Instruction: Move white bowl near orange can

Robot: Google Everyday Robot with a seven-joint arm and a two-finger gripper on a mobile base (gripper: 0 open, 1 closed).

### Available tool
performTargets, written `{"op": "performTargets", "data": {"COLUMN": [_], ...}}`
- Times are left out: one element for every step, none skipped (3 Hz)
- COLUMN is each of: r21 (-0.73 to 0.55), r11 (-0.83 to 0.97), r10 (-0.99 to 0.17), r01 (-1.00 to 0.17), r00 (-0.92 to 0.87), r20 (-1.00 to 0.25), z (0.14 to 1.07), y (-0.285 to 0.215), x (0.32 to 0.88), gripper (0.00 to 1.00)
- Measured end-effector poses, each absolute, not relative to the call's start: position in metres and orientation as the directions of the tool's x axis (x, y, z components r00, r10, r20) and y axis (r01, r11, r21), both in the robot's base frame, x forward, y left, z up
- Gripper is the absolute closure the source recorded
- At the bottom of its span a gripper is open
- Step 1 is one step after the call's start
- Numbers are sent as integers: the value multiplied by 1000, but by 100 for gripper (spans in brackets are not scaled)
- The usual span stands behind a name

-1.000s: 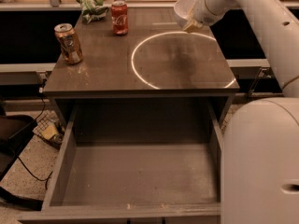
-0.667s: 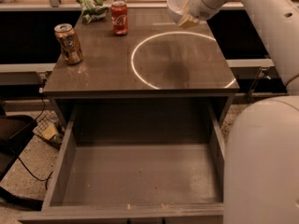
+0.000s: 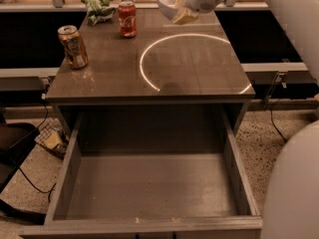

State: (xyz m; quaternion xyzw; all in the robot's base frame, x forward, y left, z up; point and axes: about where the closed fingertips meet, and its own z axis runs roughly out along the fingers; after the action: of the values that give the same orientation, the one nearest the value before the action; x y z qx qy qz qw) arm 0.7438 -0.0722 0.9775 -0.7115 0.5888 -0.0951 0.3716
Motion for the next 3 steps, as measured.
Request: {"op": "performTargets", "data": {"r21": [-635,-620,-596], "r11": [-107,-208,-329], "r10": [-881,-833,-761], "r01": [-765,-756,-733], "r00": [368,469,579], "r20": [-296,-292,-292], "z": [973,962,949], "y": [-34,9,47], "x": [723,702,685], "gripper": [100,100,100]}}
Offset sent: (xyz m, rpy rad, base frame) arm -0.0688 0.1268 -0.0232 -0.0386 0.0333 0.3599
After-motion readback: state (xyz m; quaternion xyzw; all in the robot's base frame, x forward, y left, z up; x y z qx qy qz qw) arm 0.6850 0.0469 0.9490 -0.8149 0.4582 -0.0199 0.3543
